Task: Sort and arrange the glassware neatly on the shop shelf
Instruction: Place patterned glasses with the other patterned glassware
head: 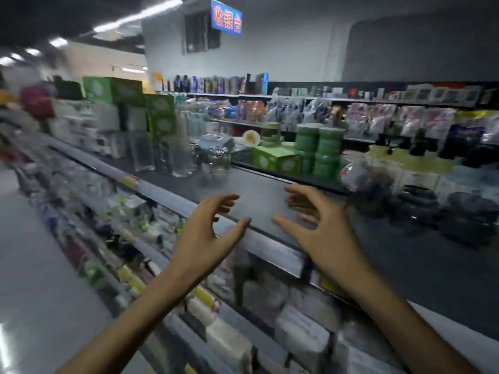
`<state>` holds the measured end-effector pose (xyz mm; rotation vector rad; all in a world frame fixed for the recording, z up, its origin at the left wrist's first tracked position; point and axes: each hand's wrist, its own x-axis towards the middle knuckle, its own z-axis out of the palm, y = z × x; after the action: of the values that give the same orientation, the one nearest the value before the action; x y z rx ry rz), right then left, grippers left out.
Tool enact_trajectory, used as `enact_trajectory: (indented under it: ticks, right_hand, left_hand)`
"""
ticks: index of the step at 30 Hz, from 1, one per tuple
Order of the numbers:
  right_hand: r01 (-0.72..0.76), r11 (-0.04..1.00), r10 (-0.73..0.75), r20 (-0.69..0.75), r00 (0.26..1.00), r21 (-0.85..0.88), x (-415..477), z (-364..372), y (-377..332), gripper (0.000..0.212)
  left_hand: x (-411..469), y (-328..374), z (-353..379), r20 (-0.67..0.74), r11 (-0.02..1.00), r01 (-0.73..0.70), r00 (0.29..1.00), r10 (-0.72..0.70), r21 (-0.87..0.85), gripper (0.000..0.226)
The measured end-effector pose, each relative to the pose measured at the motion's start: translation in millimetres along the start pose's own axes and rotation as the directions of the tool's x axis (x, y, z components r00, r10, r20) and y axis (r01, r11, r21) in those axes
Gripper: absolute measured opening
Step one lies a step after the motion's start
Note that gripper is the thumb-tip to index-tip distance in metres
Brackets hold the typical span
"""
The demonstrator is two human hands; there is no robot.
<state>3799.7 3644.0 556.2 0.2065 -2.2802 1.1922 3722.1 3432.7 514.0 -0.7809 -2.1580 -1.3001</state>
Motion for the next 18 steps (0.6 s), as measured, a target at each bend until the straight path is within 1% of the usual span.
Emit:
enact_trajectory:
  ticks: [4,7,10,13,16,18]
  right_hand:
    - [-0.054,0.994,0.065,0.111,0.992,-0.099,100,106,3,0.056]
    - [-0.111,0.972,0.137,0.116,0.984,-0.207,173,168,14,0.061]
    - [-0.17,0.946,0.197,0.073,0.978,-0.277,238,215,37,0.071]
    - [-0.241,0.924,0.246,-0.021,0.969,-0.297,289,247,57,0.096]
    - [-0.352,0.883,0.346,-0.077,0.935,-0.31,322,268,77,0.119]
    - [-0.413,0.865,0.399,-0.108,0.91,-0.286,337,277,90,0.127]
  left_hand:
    - [58,-101,-51,0.01,0.974,0.055,0.998,-0.059,0.219,0.067]
    - [109,-161,-76,-0.01,0.937,0.102,0.994,-0.105,0.333,0.078]
    - [160,-200,-88,-0.018,0.924,0.179,0.983,-0.184,0.338,0.097]
    - [203,-227,-87,-0.029,0.921,0.257,0.965,-0.26,0.292,0.117]
    - [229,-245,-79,-0.064,0.911,0.312,0.95,-0.306,0.272,0.124]
    - [239,-253,-73,-0.073,0.906,0.333,0.943,-0.326,0.261,0.123]
